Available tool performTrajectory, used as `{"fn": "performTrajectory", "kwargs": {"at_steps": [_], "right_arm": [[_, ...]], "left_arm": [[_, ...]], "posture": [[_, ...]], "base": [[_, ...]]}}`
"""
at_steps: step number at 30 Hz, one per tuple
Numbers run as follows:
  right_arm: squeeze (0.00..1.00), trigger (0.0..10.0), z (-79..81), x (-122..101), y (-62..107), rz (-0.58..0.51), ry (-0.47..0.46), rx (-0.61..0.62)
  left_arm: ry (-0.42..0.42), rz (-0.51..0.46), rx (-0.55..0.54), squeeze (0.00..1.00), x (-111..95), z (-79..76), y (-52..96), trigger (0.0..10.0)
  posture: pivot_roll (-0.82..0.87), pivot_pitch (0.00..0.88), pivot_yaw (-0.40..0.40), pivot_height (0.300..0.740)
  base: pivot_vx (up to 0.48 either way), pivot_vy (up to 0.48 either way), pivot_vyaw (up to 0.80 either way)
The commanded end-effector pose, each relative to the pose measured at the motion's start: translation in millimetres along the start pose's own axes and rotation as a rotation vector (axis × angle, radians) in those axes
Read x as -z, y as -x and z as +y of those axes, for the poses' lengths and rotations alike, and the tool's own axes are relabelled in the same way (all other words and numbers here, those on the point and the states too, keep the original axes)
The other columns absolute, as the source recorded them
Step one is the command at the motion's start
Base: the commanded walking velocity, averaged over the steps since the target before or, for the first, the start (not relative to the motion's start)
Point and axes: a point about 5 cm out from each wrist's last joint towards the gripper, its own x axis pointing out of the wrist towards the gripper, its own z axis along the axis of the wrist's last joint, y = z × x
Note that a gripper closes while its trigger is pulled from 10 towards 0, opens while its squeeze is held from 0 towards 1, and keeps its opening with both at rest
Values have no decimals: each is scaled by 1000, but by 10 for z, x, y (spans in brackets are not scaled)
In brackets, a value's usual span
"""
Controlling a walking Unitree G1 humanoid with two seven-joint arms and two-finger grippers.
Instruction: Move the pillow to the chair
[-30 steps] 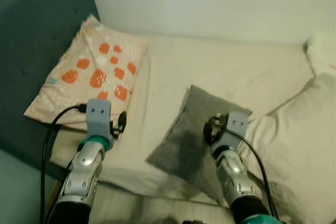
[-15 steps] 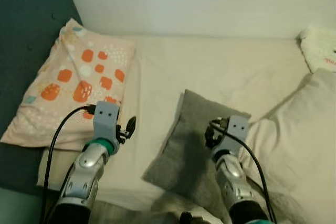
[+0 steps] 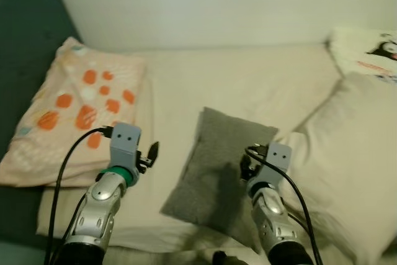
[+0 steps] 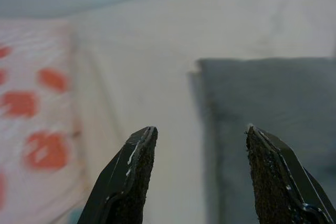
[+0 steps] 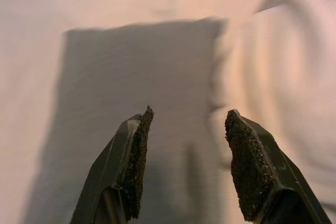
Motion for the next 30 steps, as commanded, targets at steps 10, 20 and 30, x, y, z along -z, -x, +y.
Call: {"fn": "performTrajectory", "kwargs": {"at_steps": [10,20,30], "right_arm": [[0,10000,289,-2,4,20,129,-217],[0,10000,354,-63,-30,10,171,-265],[0,10000,341,-50,-43,25,179,-280]], "left_arm": [[57,9,-106,0,88,97,13,10000],[57,-11,-152,0,97,77,57,10000],[117,-2,-210,0,139,109,93,10000]], "posture": [[67,54,64,740],[79,58,15,740],[81,53,2,740]], "base": [[0,0,-320],[0,0,0],[0,0,0]]}}
